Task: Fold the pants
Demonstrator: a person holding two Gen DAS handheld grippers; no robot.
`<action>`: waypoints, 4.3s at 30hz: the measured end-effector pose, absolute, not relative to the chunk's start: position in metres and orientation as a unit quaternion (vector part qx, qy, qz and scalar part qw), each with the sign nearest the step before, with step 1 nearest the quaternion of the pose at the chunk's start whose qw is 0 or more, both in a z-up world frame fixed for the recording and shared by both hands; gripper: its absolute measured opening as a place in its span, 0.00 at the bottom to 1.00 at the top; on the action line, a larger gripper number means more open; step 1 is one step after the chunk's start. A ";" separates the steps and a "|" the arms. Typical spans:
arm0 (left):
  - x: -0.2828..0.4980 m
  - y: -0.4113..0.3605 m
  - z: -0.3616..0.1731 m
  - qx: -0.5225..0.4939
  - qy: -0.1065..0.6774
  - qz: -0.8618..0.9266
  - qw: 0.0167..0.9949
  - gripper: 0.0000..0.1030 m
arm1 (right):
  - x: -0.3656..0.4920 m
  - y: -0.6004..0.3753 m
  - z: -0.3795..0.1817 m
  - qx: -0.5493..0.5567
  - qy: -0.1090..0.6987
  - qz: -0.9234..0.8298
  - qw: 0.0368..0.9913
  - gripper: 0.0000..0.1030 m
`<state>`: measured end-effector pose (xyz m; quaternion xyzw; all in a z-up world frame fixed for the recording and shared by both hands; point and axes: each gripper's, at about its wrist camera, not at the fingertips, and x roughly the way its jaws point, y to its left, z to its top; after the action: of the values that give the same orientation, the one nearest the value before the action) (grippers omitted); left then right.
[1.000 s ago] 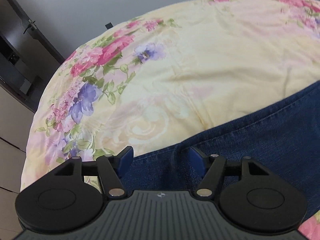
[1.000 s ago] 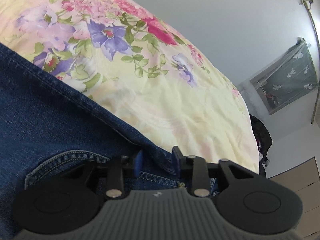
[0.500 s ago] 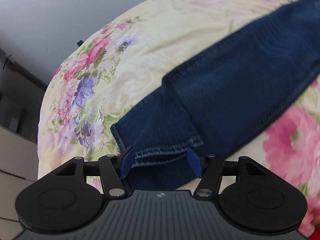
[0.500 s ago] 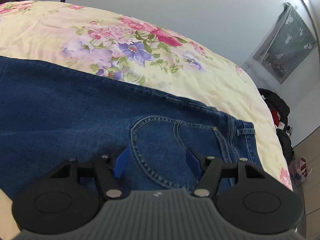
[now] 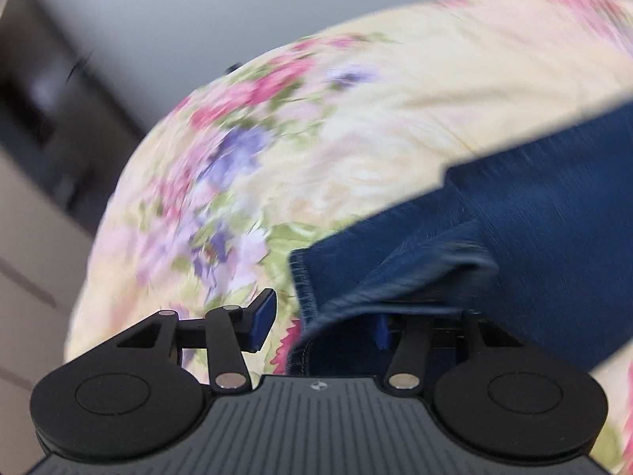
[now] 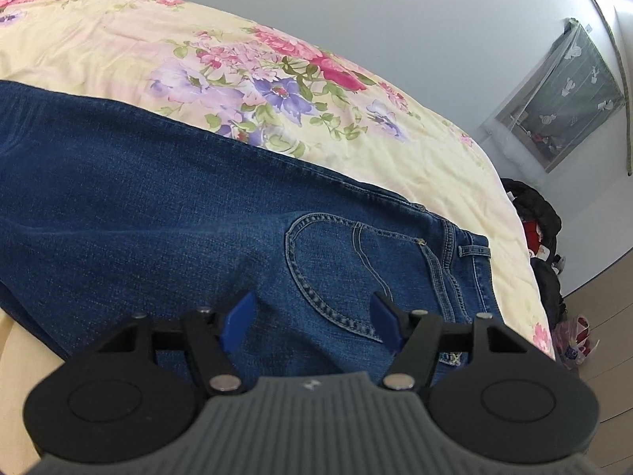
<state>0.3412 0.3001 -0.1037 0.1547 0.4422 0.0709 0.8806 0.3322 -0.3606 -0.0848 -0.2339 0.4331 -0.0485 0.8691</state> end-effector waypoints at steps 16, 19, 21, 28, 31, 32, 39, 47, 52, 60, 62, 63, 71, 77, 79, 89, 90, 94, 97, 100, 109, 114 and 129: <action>0.257 0.375 -0.089 -0.210 0.438 0.118 0.866 0.61 | 0.274 -0.353 -0.078 -0.129 0.412 -0.048 0.901 0.60; 0.236 0.382 -0.101 -0.267 0.437 0.124 0.850 0.61 | 0.260 -0.349 -0.082 -0.128 0.415 -0.041 0.900 0.60; 0.226 0.384 -0.109 -0.295 0.434 0.120 0.843 0.60 | 0.253 -0.349 -0.083 -0.121 0.417 -0.037 0.900 0.60; 0.217 0.377 -0.126 -0.302 0.417 0.117 0.850 0.43 | 0.236 -0.352 -0.078 -0.112 0.418 -0.027 0.901 0.49; 0.222 0.376 -0.131 -0.314 0.403 0.123 0.851 0.43 | 0.232 -0.356 -0.080 -0.092 0.422 -0.035 0.901 0.44; 0.224 0.374 -0.131 -0.316 0.397 0.126 0.852 0.43 | 0.230 -0.358 -0.081 -0.085 0.423 -0.039 0.902 0.44; 0.237 0.361 -0.134 -0.295 0.389 0.154 0.859 0.37 | 0.209 -0.359 -0.099 -0.041 0.429 -0.047 0.901 0.44; 0.235 0.358 -0.119 -0.277 0.372 0.171 0.870 0.09 | 0.236 -0.373 -0.122 -0.021 0.420 -0.116 0.900 0.27; 0.241 0.348 -0.100 -0.247 0.361 0.182 0.881 0.09 | 0.243 -0.381 -0.112 -0.031 0.410 -0.126 0.903 0.03; 0.246 0.356 -0.077 -0.209 0.381 0.187 0.881 0.09 | 0.228 -0.400 -0.087 -0.080 0.423 -0.103 0.897 0.00; 0.246 0.364 -0.098 -0.226 0.402 0.188 0.867 0.09 | 0.229 -0.404 -0.109 -0.070 0.444 -0.102 0.887 0.00; 0.245 0.365 -0.108 -0.228 0.410 0.188 0.863 0.09 | 0.230 -0.404 -0.116 -0.067 0.447 -0.102 0.886 0.00; 0.233 0.377 -0.111 -0.198 0.431 0.188 0.860 0.20 | 0.224 -0.413 -0.121 -0.053 0.454 -0.086 0.885 0.15; 0.220 0.378 -0.075 -0.125 0.426 0.193 0.875 0.20 | 0.212 -0.408 -0.106 -0.091 0.445 -0.082 0.887 0.22; 0.219 0.368 -0.064 -0.104 0.419 0.178 0.884 0.21 | 0.212 -0.405 -0.097 -0.093 0.432 -0.086 0.893 0.23; 0.252 0.284 -0.057 0.008 0.423 0.076 0.903 0.24 | 0.251 -0.354 -0.073 -0.085 0.404 -0.032 0.910 0.26; 0.256 0.277 -0.060 0.019 0.427 0.068 0.902 0.24 | 0.257 -0.343 -0.072 -0.085 0.404 -0.021 0.910 0.26; 0.273 0.262 -0.071 0.055 0.433 0.059 0.898 0.24 | 0.289 -0.299 -0.076 -0.097 0.402 0.019 0.910 0.25; 0.289 0.263 -0.079 0.055 0.437 0.062 0.896 0.24 | 0.316 -0.267 -0.082 -0.094 0.402 0.042 0.910 0.25; 0.303 0.265 -0.090 0.060 0.440 0.060 0.894 0.24 | 0.346 -0.239 -0.093 -0.075 0.408 0.060 0.908 0.25; 0.326 0.287 -0.133 0.076 0.480 0.054 0.872 0.23 | 0.427 -0.179 -0.142 -0.053 0.450 0.072 0.889 0.25; 0.333 0.291 -0.140 0.083 0.487 0.051 0.868 0.22 | 0.448 -0.166 -0.161 -0.071 0.447 0.057 0.890 0.29; 0.324 0.229 -0.078 0.079 0.446 0.022 0.892 0.23 | 0.413 -0.303 -0.091 -0.026 0.437 0.001 0.899 0.27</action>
<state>0.3235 0.2291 -0.0784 0.0785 0.4455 0.0222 0.8915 0.4126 -0.3032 -0.0907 -0.0259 0.4373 0.0014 0.8989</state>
